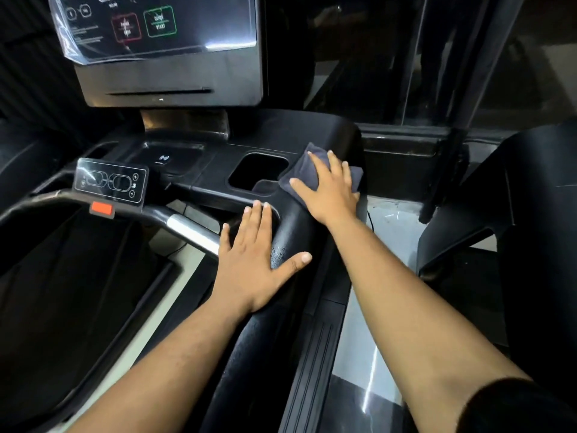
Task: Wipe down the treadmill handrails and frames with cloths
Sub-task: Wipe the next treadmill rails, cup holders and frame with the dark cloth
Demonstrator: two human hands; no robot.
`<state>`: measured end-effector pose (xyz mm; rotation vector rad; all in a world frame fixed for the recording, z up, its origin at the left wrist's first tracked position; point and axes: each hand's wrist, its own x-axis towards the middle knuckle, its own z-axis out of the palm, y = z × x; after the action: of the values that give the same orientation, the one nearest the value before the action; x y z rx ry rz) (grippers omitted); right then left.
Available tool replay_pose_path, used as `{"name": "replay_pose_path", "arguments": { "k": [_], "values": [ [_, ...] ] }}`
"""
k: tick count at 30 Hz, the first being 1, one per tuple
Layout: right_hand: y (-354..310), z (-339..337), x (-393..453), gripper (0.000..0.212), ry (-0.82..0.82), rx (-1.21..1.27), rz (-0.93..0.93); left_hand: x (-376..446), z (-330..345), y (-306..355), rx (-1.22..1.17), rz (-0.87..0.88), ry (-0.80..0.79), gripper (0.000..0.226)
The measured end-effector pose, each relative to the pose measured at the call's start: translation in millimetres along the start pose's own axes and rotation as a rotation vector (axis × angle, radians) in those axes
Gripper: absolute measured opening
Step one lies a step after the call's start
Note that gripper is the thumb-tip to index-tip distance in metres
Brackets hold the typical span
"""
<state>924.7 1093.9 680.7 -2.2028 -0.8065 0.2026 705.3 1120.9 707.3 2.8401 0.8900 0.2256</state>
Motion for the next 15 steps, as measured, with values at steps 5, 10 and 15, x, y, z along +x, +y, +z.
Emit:
{"name": "replay_pose_path", "arguments": {
  "k": [5,10,15],
  "values": [
    [-6,30,-70,0.071,0.078,-0.018,-0.181,-1,0,-2,-0.036,0.007,0.041,0.125],
    [10,17,-49,0.071,0.04,0.062,-0.211,-2,-1,-4,-0.137,0.015,0.062,0.116],
    [-13,13,-49,0.072,0.015,-0.013,-0.046,-12,-6,-2,-0.233,0.049,0.067,0.115]
  ]
}}
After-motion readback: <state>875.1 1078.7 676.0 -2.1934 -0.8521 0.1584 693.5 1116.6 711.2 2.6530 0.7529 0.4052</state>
